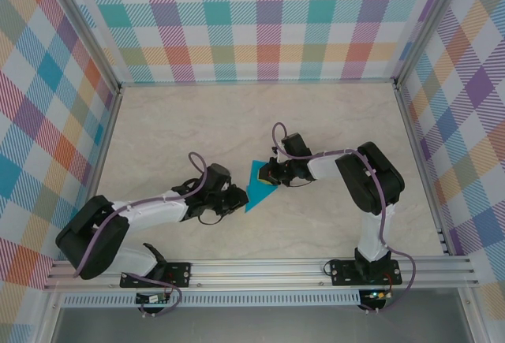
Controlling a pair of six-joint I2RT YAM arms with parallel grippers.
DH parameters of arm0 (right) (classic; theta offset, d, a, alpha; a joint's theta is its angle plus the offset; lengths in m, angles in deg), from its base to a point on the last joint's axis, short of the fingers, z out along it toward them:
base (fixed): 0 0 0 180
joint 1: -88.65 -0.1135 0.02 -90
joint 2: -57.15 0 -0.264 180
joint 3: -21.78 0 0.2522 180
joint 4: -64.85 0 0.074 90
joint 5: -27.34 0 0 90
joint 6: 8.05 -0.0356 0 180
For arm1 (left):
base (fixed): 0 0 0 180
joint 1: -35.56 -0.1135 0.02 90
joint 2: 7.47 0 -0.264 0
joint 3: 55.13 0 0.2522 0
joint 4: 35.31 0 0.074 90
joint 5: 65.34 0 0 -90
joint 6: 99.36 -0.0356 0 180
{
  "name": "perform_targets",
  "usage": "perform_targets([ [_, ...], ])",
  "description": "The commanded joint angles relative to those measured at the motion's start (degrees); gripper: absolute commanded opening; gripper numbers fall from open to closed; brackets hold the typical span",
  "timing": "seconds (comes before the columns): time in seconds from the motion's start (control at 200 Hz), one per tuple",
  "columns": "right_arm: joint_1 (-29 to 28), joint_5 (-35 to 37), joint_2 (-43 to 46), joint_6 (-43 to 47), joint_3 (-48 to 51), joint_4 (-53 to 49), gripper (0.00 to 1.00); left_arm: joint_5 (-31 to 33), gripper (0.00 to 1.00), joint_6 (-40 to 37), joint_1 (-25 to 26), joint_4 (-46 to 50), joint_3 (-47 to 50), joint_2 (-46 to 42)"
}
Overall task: Fold a paper plane with a square sheet of paper (pick it up from the middle)
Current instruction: Fourth fold the wing at the center of the table.
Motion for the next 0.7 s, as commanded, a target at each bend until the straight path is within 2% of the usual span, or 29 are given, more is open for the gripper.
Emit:
perform_targets([
  [0.0, 0.1, 5.5, -2.9, -0.1, 1.6, -7.3, 0.09, -3.5, 0.19, -0.3, 0.4, -5.5, -3.5, 5.8],
  [0.16, 0.1, 5.5, -3.1, -0.2, 1.7, -7.3, 0.09, -3.2, 0.19, 0.1, 0.5, -5.2, -4.7, 10.7],
  [0.36, 0.1, 5.4, -3.4, -0.1, 1.3, -7.5, 0.09, -3.3, 0.17, -0.3, 0.5, -3.4, 0.1, 11.7],
  [0.52, 0.1, 5.8, -3.2, 0.0, 1.5, -7.9, 0.10, -2.1, 0.17, -0.2, 0.7, -1.4, 4.9, 6.2],
  [0.695, 0.1, 5.9, -3.4, 0.4, 1.4, -8.1, 0.10, -3.4, 0.17, -5.6, 0.7, 6.2, 4.1, -0.2],
])
